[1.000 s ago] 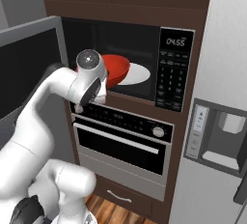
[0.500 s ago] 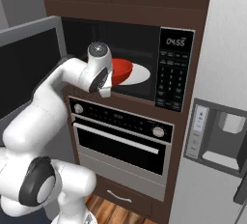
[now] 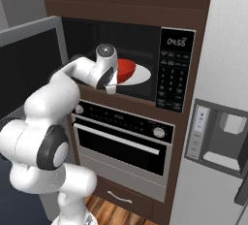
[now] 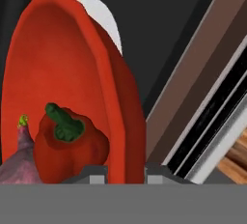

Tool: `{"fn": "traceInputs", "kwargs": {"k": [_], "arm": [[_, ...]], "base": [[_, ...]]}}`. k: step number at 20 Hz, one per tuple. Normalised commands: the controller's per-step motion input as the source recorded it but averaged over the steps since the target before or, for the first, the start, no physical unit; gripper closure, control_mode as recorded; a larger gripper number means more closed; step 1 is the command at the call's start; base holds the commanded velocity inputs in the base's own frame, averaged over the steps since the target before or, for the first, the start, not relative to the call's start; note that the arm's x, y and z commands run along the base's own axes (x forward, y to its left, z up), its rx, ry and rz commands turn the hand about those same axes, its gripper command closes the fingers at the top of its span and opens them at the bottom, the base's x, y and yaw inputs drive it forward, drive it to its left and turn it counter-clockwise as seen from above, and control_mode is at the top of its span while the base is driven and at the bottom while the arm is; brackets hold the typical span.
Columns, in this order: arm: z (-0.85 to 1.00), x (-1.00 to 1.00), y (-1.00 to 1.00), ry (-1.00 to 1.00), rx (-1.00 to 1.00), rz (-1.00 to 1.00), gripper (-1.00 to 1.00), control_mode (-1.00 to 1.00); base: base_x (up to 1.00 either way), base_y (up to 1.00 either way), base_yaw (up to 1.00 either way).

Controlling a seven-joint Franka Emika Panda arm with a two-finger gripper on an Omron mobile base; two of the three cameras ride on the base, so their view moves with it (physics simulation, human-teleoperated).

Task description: Place the bowl containing the bell pepper and onion in the microwave. Close the microwave door and press the start button to microwave the meal.

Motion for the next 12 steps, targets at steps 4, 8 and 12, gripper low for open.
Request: {"fn": "traceInputs", "kwargs": {"k": [4, 8, 12], "arm": [[-0.2, 0.7, 0.0, 0.0, 0.0, 0.0, 1.0, -1.0], [-0.17, 0.6, 0.0, 0.0, 0.0, 0.0, 1.0, -1.0], [-0.25, 0.57, -0.04, 0.0, 0.0, 0.0, 1.0, -1.0]], "base": [[0.0, 0.0, 0.0], [0.0, 0.0, 0.0], [0.0, 0.0, 0.0]]}}
